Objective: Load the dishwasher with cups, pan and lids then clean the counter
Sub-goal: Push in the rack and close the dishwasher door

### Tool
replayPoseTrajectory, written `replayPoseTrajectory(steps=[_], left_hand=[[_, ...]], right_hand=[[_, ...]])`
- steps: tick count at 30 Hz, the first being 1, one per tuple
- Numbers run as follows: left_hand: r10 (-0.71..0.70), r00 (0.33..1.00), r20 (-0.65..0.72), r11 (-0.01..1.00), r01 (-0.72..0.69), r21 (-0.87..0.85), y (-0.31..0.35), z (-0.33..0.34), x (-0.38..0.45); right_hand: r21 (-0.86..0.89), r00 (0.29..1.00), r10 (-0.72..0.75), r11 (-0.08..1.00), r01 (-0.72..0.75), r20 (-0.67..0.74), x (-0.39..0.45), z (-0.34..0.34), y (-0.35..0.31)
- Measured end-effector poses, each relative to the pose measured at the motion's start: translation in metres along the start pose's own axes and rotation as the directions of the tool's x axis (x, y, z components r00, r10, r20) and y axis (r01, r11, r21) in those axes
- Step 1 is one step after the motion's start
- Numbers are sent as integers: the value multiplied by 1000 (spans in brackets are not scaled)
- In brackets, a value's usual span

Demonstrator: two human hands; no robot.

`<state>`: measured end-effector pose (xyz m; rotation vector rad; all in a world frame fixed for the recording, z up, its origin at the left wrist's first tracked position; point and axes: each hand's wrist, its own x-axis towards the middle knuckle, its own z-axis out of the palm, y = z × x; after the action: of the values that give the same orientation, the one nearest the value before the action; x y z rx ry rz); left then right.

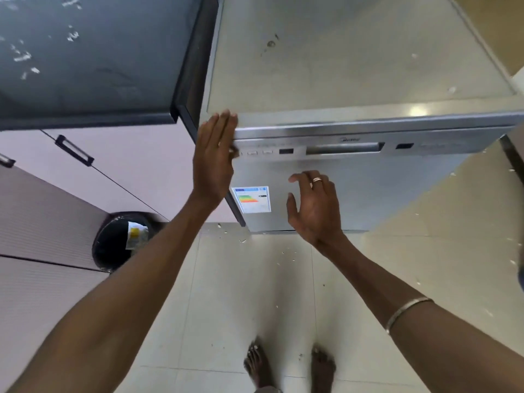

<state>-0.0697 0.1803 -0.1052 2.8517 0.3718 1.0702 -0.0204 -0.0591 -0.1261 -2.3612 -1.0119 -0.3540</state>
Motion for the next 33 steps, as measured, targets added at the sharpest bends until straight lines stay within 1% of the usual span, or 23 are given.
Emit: replayPoseTrajectory(steps=[4,7,9,12,17,20,26,33], left_hand=[[-18,997,-79,1000,19,16,3,3,0],[-39,993,-113,999,42,25,13,1,3],[-66,988,-143,997,71,30,19,1,5],[-65,980,-191,996,76,49,22,5,5],[-34,985,-170,984,63,168,18,9,6],[-64,982,-180,987,89,136,22,10,4],[-53,993,-105,994,63,86,17,5,0],[-99,988,-119,993,106,59,27,1,2]], right_hand=[[-1,999,-31,1000,31,21,-14,16,17],[4,999,-44,999,44,9,-10,21,25],[-30,997,-83,996,83,12,-3,21,26],[-90,990,-135,986,138,41,5,23,28],[-150,990,-134,979,140,51,5,28,31],[-172,988,-146,973,152,49,4,28,31],[-198,991,-133,971,137,32,0,25,33],[-210,995,-95,973,97,20,-2,21,37]])
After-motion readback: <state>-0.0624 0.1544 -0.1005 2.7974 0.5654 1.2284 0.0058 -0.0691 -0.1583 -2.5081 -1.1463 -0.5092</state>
